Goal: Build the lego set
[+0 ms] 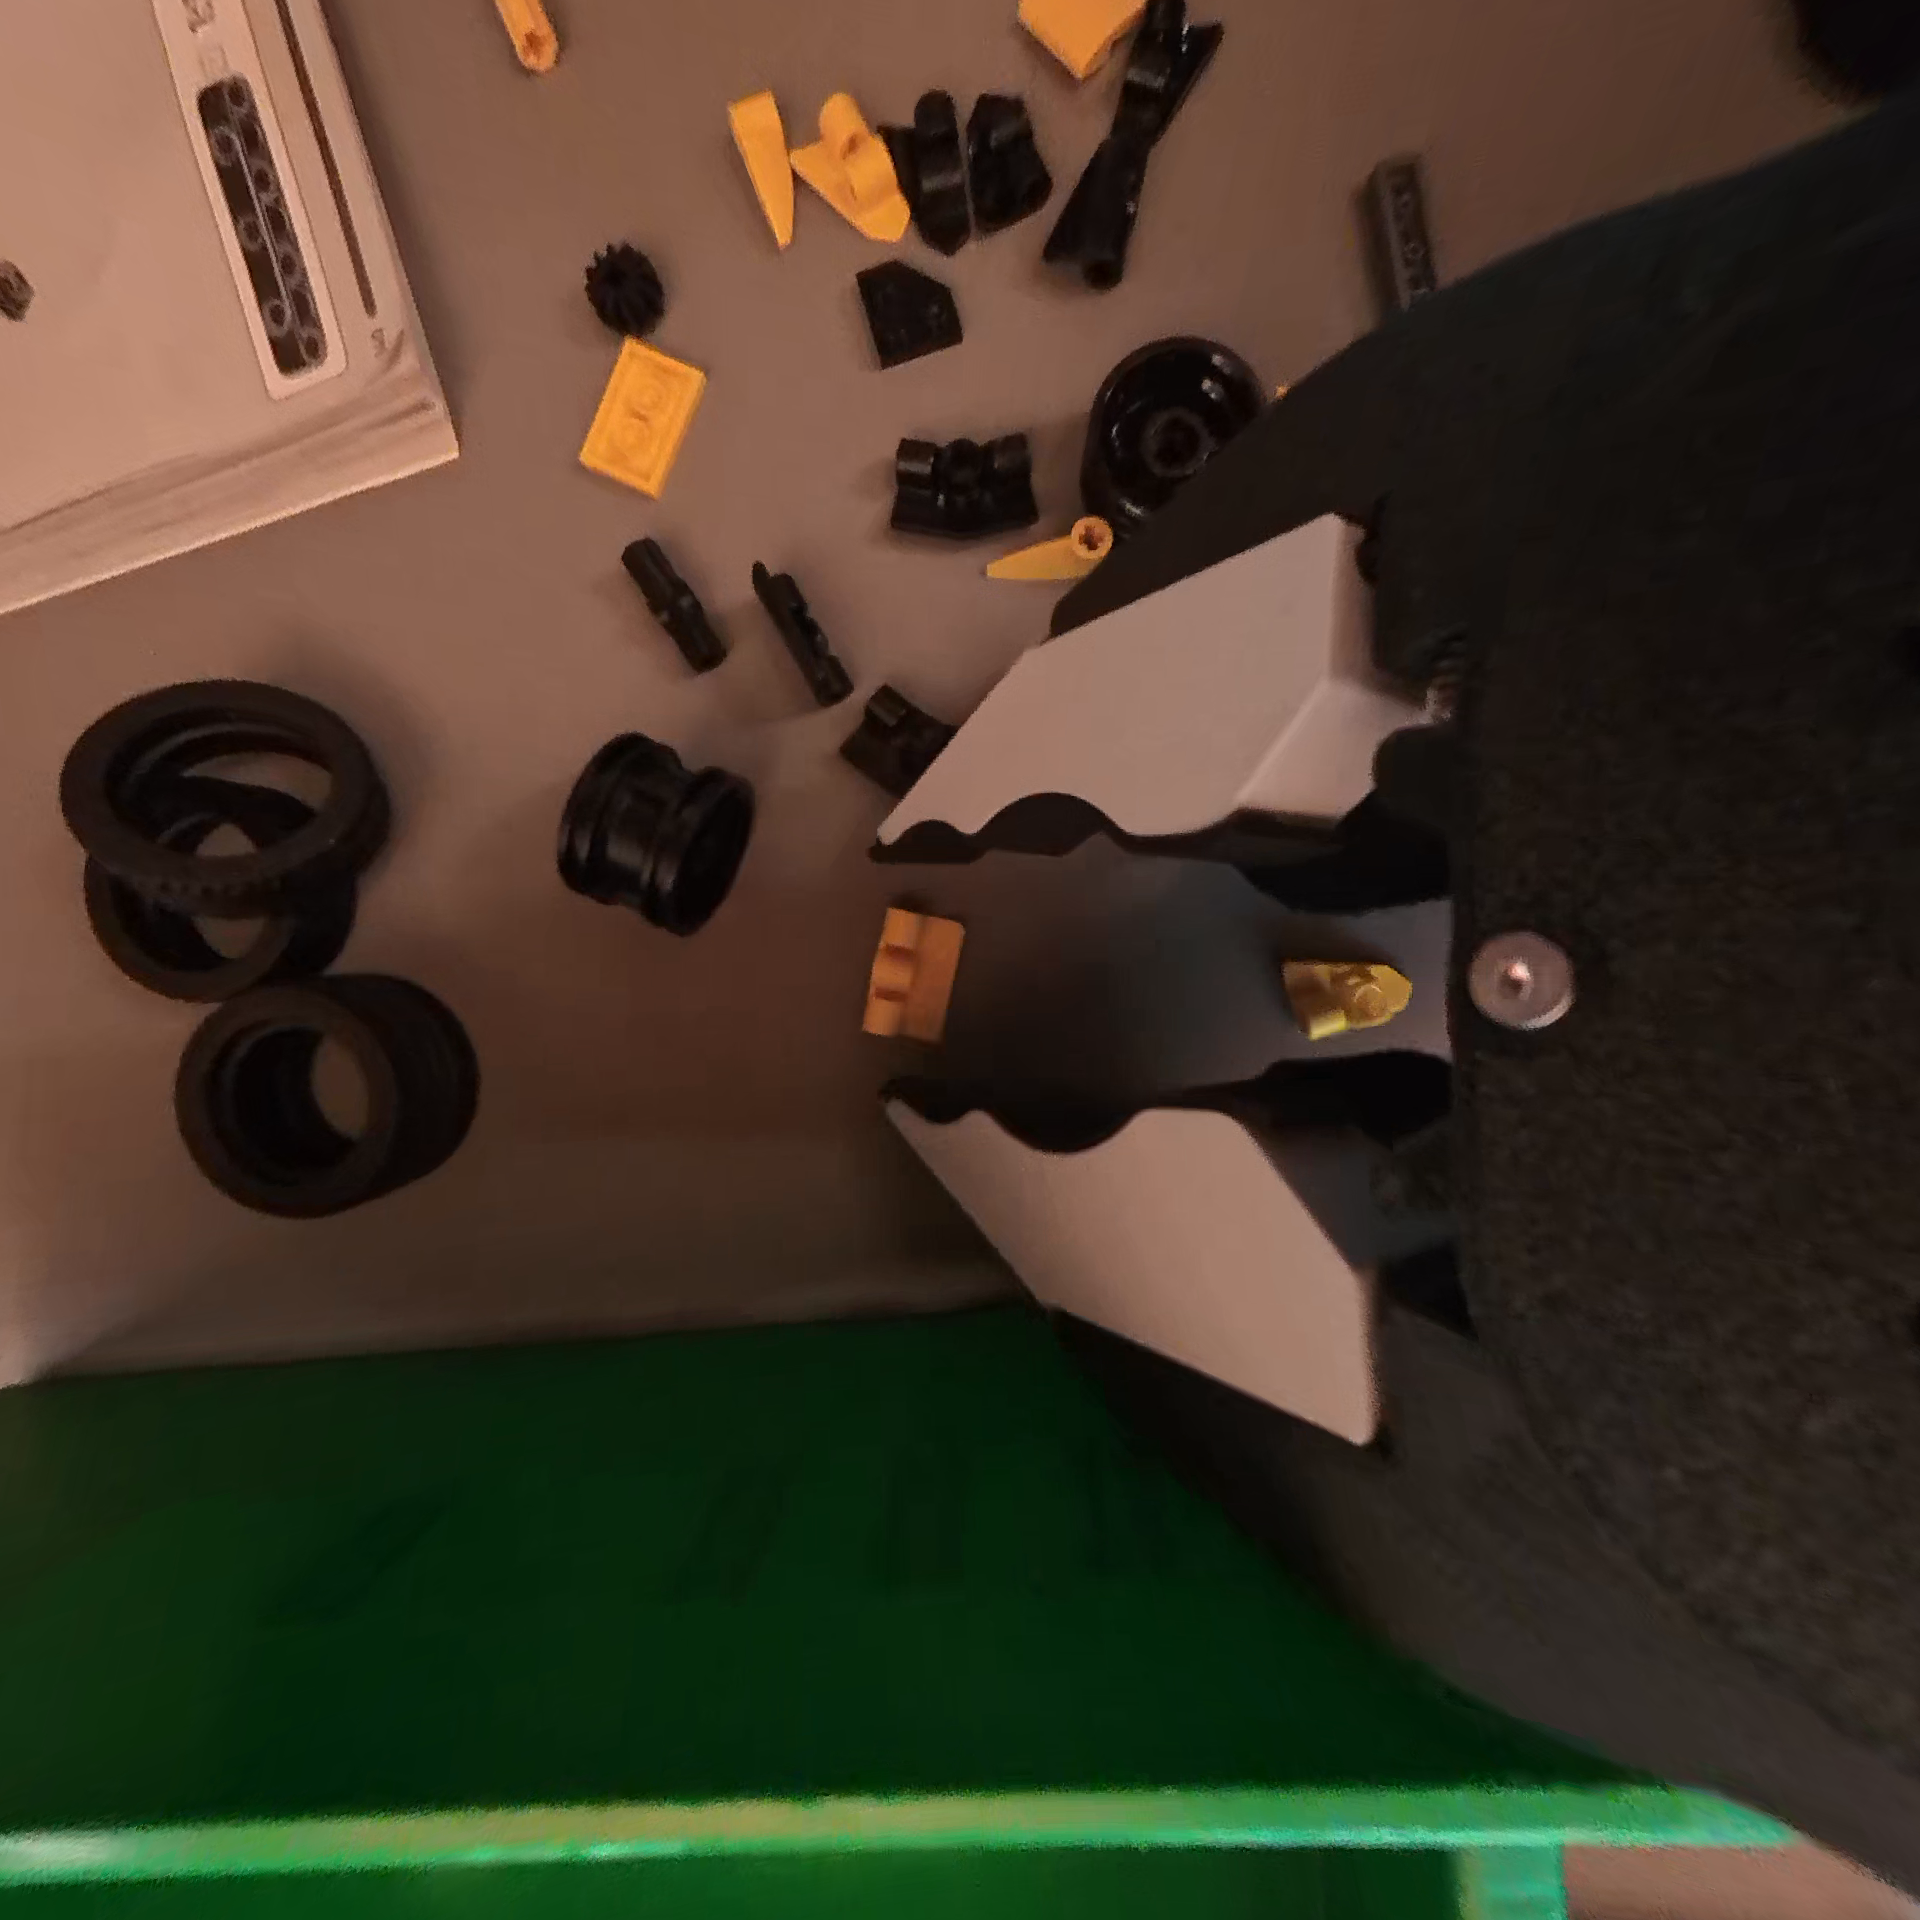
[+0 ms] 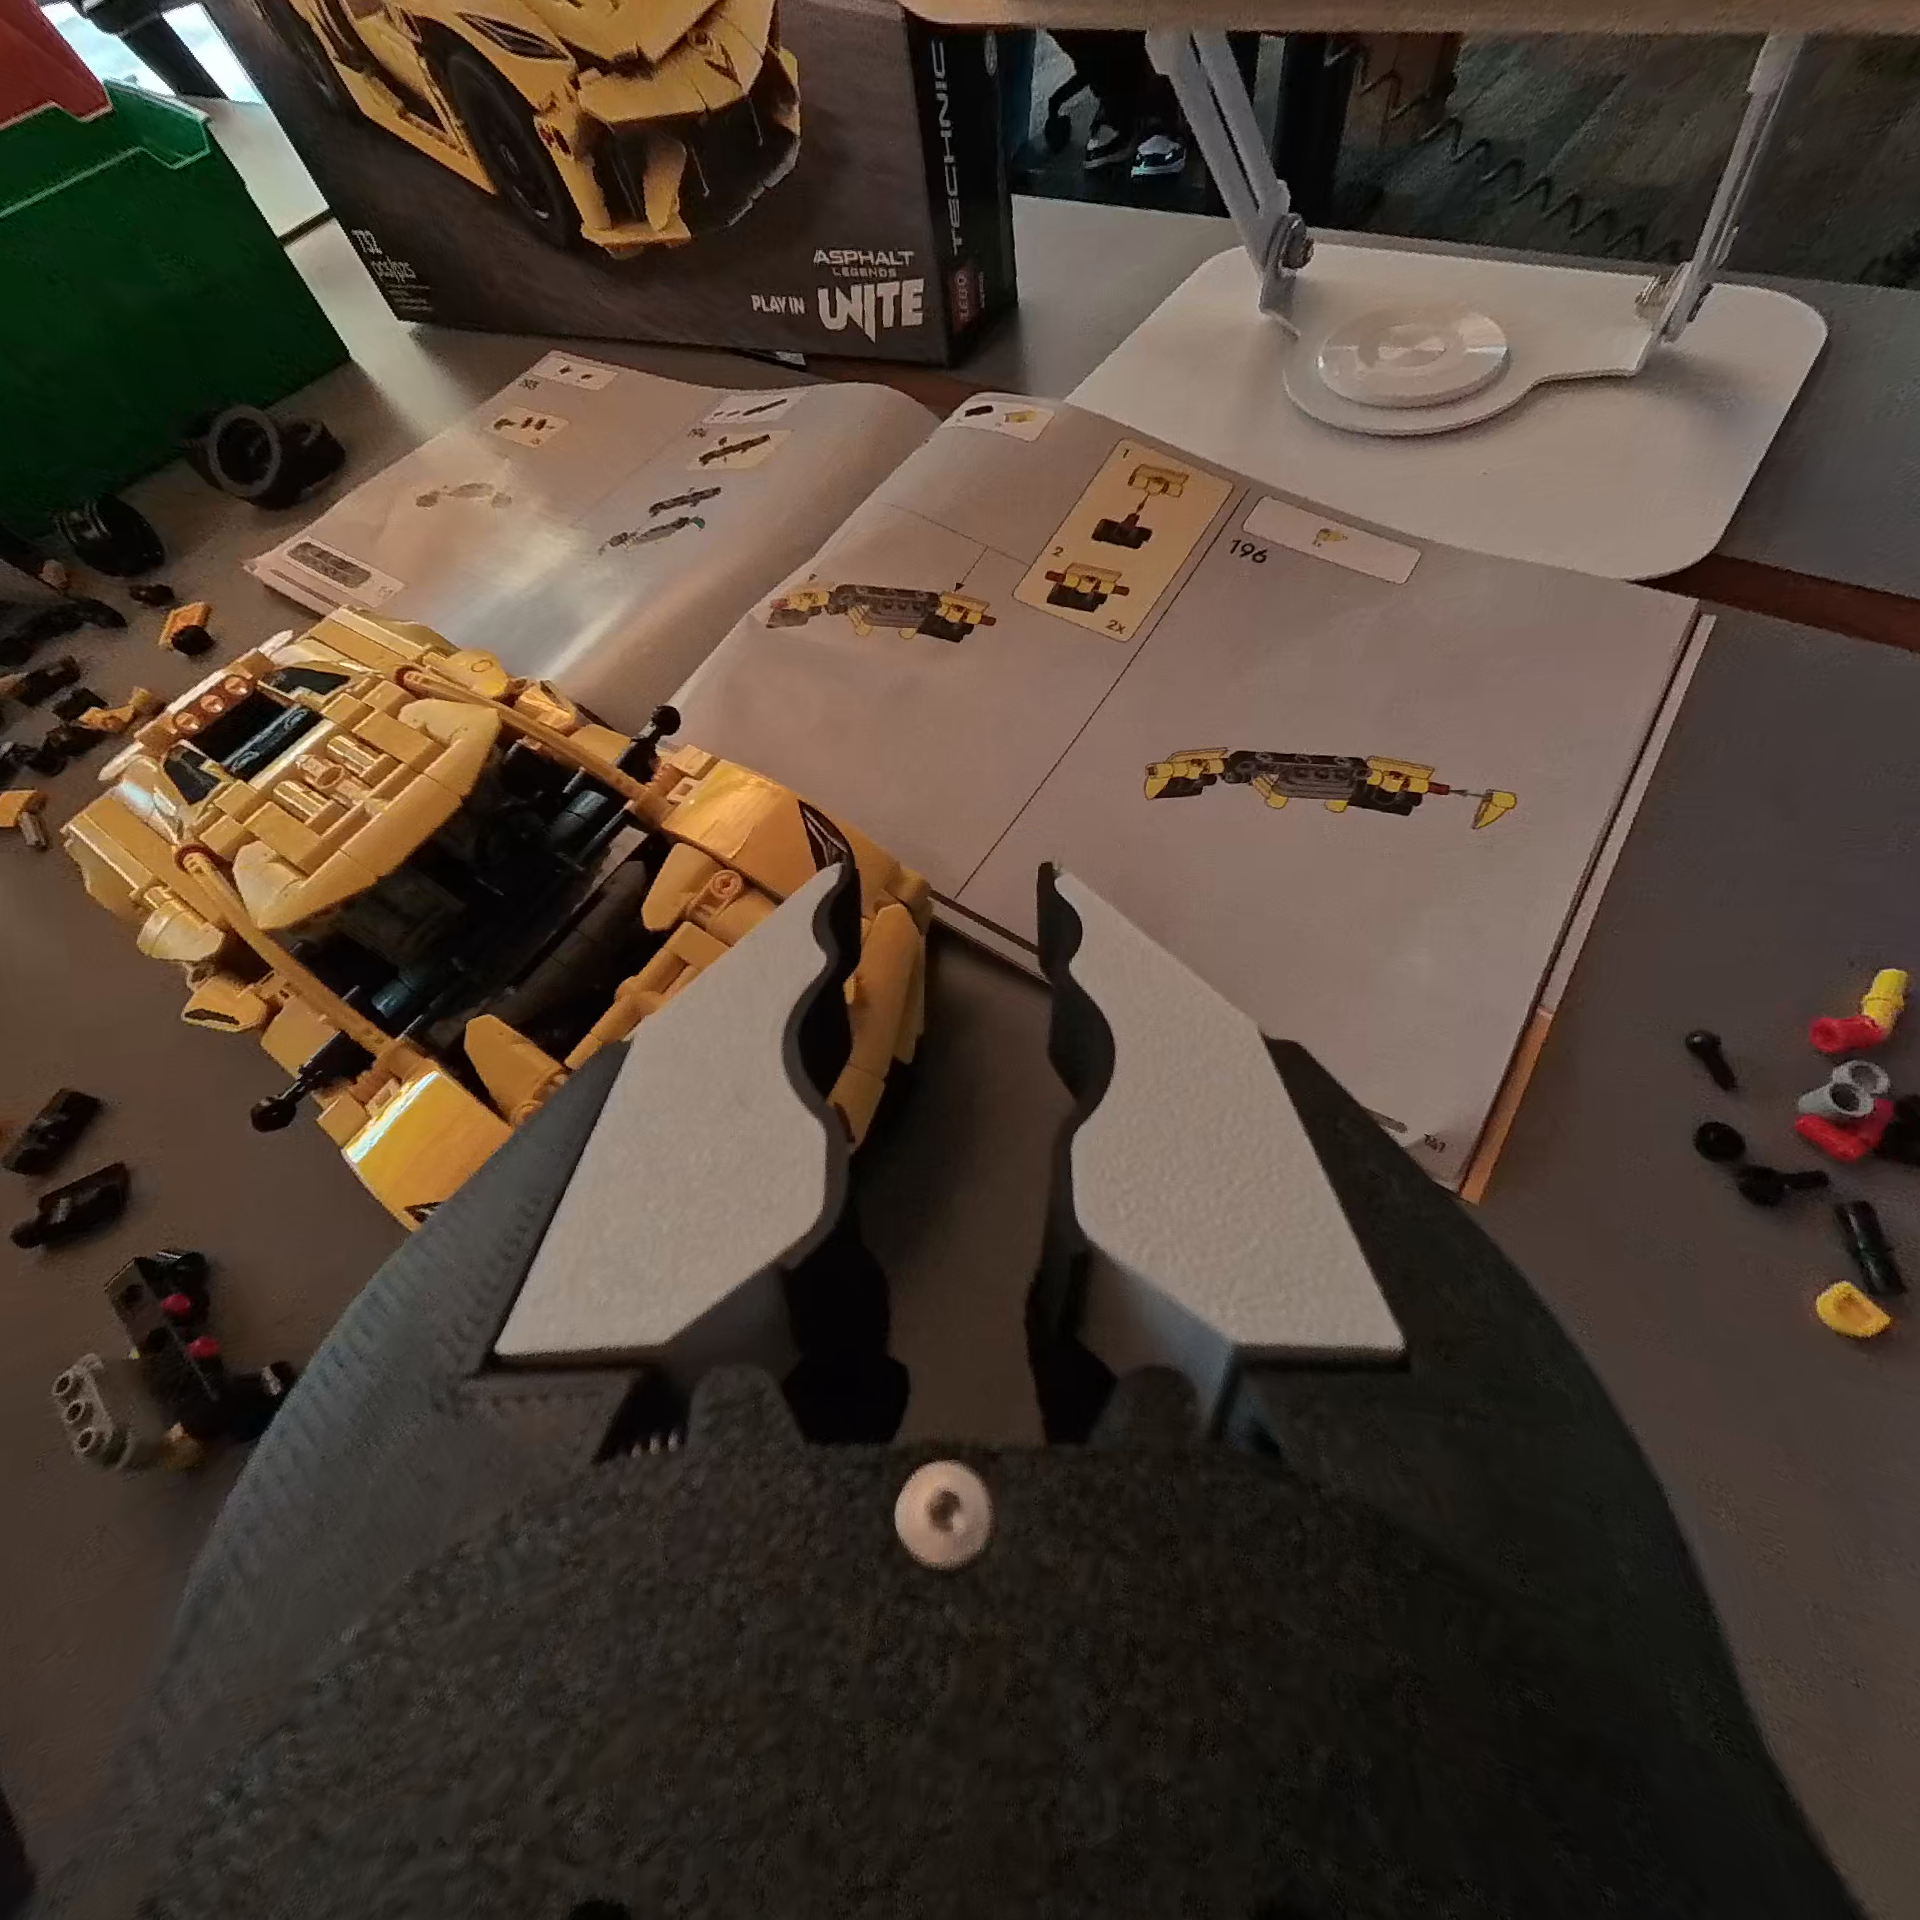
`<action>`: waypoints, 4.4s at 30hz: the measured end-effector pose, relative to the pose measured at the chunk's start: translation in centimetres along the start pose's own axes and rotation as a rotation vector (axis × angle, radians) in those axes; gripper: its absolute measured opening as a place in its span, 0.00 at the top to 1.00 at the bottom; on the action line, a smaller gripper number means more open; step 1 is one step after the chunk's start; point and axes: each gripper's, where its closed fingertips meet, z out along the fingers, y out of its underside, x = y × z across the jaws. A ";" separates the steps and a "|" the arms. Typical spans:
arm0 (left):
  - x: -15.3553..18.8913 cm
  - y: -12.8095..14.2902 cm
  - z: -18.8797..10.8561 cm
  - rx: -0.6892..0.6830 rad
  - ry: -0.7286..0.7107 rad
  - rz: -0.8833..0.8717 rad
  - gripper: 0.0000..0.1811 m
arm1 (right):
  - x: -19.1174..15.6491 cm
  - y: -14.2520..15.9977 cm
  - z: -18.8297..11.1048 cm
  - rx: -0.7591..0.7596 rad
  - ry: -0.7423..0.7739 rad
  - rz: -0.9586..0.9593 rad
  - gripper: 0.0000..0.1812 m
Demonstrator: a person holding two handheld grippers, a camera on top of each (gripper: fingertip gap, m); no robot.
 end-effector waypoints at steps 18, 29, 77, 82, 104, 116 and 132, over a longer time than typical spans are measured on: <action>19.2 -4.7 -8.4 0.243 0.419 0.162 0.87 | -0.6 -0.8 -0.5 0.028 -0.002 -0.021 0.83; 30.1 0.9 -3.8 0.070 0.512 0.374 0.86 | -1.2 -1.6 -1.2 0.057 -0.001 -0.052 0.83; 22.9 -13.6 1.0 0.531 0.284 0.180 0.88 | 0.1 -2.5 -1.3 0.173 0.022 -0.012 0.83; 22.6 -13.9 0.0 0.543 0.332 0.107 0.88 | 0.2 -1.7 -1.2 0.128 0.011 0.018 0.83; 22.8 -13.8 0.2 0.529 0.374 0.060 0.89 | -0.7 -0.5 -0.9 0.072 -0.034 0.026 0.83; 21.4 -14.0 -0.6 0.544 0.293 0.072 0.89 | -1.6 -1.7 -1.6 0.109 -0.038 -0.018 0.83; 21.9 -13.9 -0.9 0.530 0.285 0.072 0.89 | -11.8 -3.0 -3.6 0.234 -0.409 -0.238 0.78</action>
